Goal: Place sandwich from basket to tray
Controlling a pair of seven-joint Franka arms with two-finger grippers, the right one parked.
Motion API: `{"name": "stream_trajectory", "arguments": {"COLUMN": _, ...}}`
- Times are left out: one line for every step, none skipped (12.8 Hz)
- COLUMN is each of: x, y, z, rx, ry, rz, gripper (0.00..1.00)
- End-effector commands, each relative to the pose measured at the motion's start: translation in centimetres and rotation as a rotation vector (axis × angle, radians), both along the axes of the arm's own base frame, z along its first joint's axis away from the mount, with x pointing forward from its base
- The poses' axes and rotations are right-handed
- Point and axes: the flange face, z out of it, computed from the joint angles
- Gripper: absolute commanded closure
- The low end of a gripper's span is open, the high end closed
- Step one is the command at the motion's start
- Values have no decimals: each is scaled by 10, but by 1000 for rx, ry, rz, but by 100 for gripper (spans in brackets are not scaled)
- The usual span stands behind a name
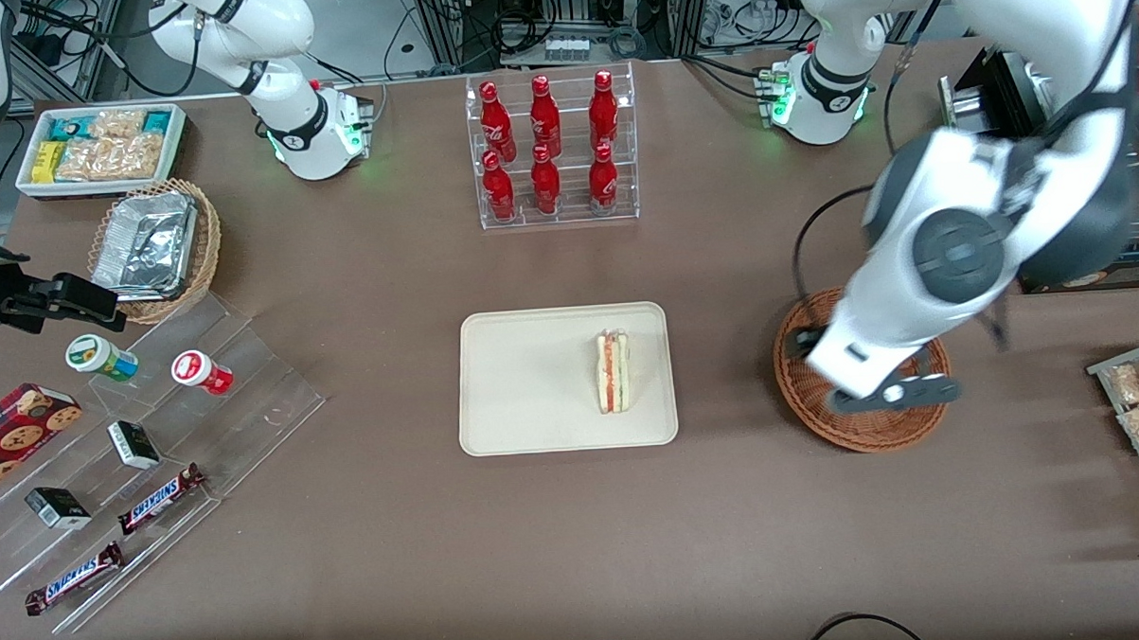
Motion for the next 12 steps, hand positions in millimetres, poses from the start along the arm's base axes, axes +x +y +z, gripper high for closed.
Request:
{"name": "stream_trajectory", "arguments": {"x": -25, "y": 36, "z": 45, "rx": -21, "ry": 42, "rz": -53, "gripper": 0}}
{"name": "stream_trajectory", "arguments": {"x": -30, "y": 61, "z": 62, "rx": -37, "ry": 42, "rz": -46, "gripper": 0}}
{"name": "stream_trajectory", "arguments": {"x": -37, "y": 81, "z": 76, "rx": -56, "ry": 49, "rz": -35, "gripper": 0}}
{"name": "stream_trajectory", "arguments": {"x": -42, "y": 98, "z": 90, "rx": -67, "ry": 42, "rz": -17, "gripper": 0}}
{"name": "stream_trajectory", "arguments": {"x": -48, "y": 121, "z": 104, "rx": -81, "ry": 29, "rz": 25, "gripper": 0}}
{"name": "stream_trajectory", "arguments": {"x": -54, "y": 139, "z": 116, "rx": -86, "ry": 15, "rz": 53, "gripper": 0}}
{"name": "stream_trajectory", "arguments": {"x": -63, "y": 151, "z": 128, "rx": -84, "ry": 13, "rz": 52, "gripper": 0}}
{"name": "stream_trajectory", "arguments": {"x": -73, "y": 165, "z": 139, "rx": -84, "ry": 17, "rz": 42, "gripper": 0}}
{"name": "stream_trajectory", "arguments": {"x": -81, "y": 173, "z": 147, "rx": -86, "ry": 26, "rz": 31, "gripper": 0}}
{"name": "stream_trajectory", "arguments": {"x": -88, "y": 177, "z": 154, "rx": -88, "ry": 30, "rz": 21, "gripper": 0}}
{"name": "stream_trajectory", "arguments": {"x": -93, "y": 178, "z": 158, "rx": -88, "ry": 32, "rz": 11, "gripper": 0}}
{"name": "stream_trajectory", "arguments": {"x": -96, "y": 177, "z": 161, "rx": -83, "ry": 35, "rz": 12, "gripper": 0}}
